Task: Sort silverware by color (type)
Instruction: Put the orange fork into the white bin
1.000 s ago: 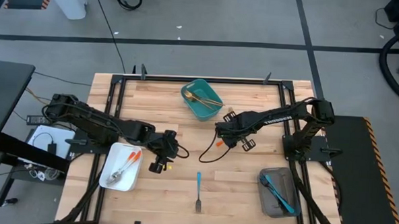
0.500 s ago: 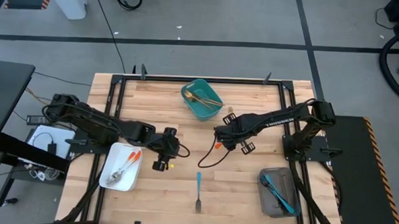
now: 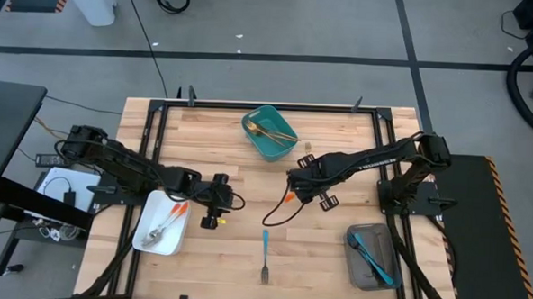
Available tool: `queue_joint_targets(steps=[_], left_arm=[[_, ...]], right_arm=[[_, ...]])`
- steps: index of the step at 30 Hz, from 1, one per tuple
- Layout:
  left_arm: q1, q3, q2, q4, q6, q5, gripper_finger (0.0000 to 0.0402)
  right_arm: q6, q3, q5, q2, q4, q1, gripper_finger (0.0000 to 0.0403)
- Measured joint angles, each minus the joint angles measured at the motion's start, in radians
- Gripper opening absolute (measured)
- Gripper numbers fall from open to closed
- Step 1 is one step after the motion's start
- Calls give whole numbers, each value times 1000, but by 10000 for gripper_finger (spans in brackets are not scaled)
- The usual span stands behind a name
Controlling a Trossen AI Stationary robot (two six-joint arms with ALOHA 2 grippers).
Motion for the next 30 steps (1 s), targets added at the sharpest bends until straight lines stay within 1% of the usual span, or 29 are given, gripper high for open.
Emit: queue_joint_targets(steps=[4,11,16,21,26,30], left_arm=[[0,-38,0,47,-26,-2,142],[0,-38,0,77,-29,-2,142],[0,-38,0,97,-29,-2,142],[0,-38,0,101,-32,-2,142],[-24,-38,0,94,-40,-3,142],[-47,-37,-8,98,-42,-2,142]], right_arm=[[15,0,-57,-17,24,0,16],[32,0,-149,-53,92,0,16],[53,0,-173,-61,118,-1,17],[87,0,-175,-61,142,-1,17],[132,0,-177,-61,190,-1,17],[166,0,-208,-61,238,-1,17]])
